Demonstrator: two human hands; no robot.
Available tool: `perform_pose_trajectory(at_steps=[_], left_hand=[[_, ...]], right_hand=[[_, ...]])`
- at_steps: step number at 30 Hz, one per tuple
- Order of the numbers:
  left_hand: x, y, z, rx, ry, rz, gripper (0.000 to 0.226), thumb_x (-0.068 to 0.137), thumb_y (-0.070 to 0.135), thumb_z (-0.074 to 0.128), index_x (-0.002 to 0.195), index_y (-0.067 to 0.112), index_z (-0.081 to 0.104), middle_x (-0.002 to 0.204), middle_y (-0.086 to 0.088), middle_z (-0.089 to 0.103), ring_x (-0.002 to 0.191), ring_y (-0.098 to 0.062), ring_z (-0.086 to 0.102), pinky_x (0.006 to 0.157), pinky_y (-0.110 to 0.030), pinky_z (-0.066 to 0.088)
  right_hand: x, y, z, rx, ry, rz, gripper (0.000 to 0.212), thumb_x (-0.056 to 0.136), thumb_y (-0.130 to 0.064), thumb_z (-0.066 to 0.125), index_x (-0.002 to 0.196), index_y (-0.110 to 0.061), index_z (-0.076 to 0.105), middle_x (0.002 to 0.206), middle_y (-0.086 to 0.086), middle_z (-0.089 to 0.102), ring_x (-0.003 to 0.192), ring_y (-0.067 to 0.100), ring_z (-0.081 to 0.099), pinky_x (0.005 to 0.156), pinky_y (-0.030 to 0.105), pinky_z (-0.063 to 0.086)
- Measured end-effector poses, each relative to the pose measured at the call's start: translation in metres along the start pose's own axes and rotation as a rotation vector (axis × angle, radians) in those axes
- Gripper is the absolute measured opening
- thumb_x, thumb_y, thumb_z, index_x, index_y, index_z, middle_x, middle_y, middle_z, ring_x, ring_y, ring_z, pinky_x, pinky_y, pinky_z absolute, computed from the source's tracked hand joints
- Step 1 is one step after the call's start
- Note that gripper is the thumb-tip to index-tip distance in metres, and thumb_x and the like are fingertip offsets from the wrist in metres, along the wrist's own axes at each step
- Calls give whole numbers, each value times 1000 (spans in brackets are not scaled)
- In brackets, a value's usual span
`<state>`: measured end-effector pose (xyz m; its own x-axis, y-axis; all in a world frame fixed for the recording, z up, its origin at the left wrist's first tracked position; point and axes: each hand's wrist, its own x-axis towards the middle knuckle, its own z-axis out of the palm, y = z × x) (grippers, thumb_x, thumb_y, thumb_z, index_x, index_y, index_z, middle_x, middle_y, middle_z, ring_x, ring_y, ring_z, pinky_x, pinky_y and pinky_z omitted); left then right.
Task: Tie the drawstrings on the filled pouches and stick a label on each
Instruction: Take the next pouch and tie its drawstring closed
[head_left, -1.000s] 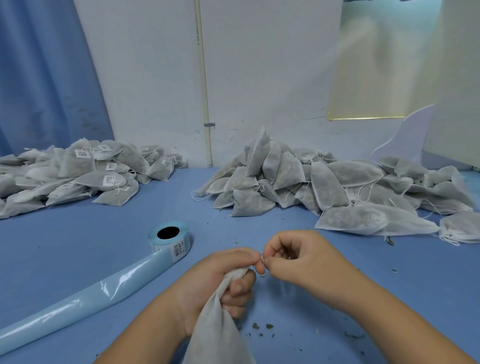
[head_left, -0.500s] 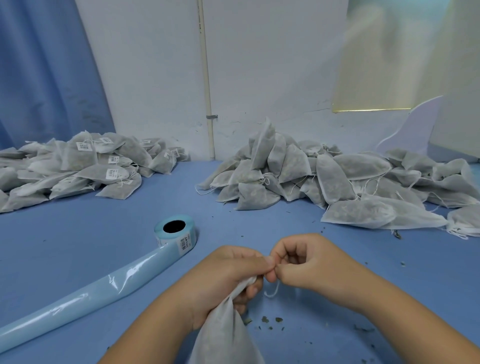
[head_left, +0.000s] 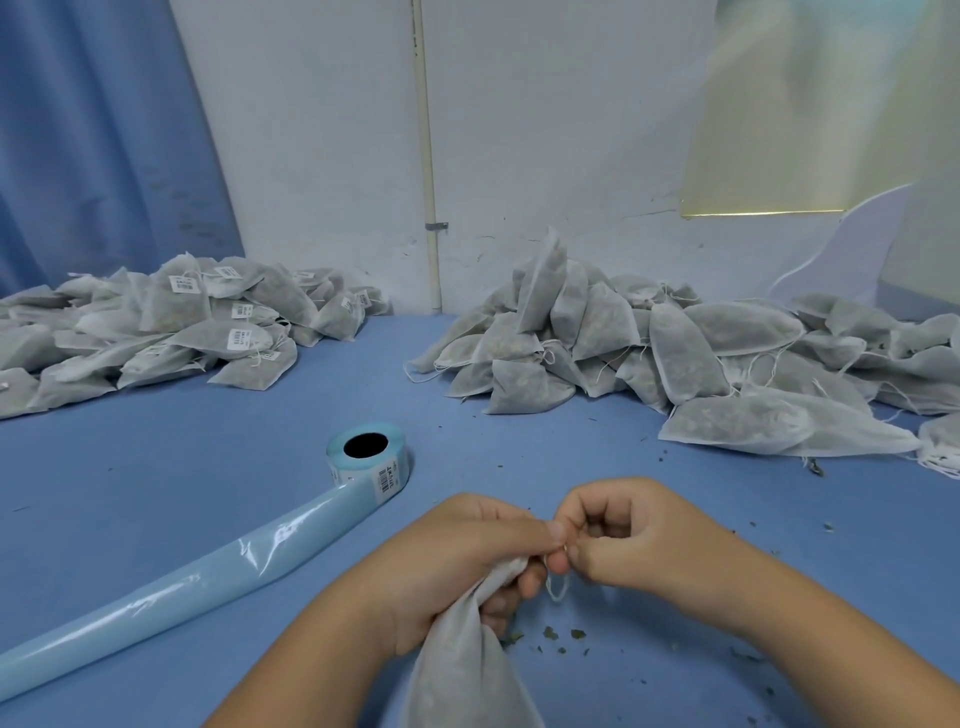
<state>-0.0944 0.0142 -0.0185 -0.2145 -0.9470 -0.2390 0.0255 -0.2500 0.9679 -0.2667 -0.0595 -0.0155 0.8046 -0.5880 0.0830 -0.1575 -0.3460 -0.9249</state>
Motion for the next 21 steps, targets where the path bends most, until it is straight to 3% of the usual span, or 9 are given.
perform_pose_trajectory(at_steps=[4, 11, 14, 16, 21], left_hand=[[-1, 1, -4, -4, 25, 2, 19, 74, 29, 71, 70, 11, 70, 59, -3, 56, 40, -9, 37, 40, -17, 31], [-4, 2, -5, 26, 58, 33, 11, 72, 23, 69, 71, 12, 72, 63, -3, 59, 43, -11, 42, 43, -20, 34], [-3, 2, -4, 14, 126, 78, 12, 71, 26, 70, 69, 14, 71, 64, -2, 58, 44, -12, 42, 43, -21, 35], [-2, 2, -4, 19, 160, 100, 15, 73, 29, 71, 66, 16, 70, 62, 0, 59, 44, -12, 44, 43, -22, 36], [-2, 1, -4, 105, 237, 128, 20, 76, 35, 74, 71, 16, 69, 70, -4, 63, 46, -15, 49, 45, -24, 42]], right_hand=[[-1, -1, -2, 5, 3, 18, 24, 82, -4, 63, 67, -22, 67, 63, 3, 53, 63, 18, 39, 60, 29, 32], [0, -3, -1, 5, 16, 59, 13, 70, -19, 57, 64, -28, 64, 62, 0, 59, 61, 12, 51, 66, 34, 40], [2, -2, 0, 85, 68, 38, 3, 73, -24, 62, 74, -24, 64, 69, 1, 65, 65, 14, 61, 66, 34, 44], [3, 0, 0, 130, 103, 21, 13, 74, -25, 67, 83, -17, 63, 77, 6, 68, 69, 17, 65, 66, 34, 45], [2, 4, 3, 121, 197, 2, 13, 83, -3, 68, 87, -13, 61, 73, 2, 70, 68, 16, 68, 63, 27, 47]])
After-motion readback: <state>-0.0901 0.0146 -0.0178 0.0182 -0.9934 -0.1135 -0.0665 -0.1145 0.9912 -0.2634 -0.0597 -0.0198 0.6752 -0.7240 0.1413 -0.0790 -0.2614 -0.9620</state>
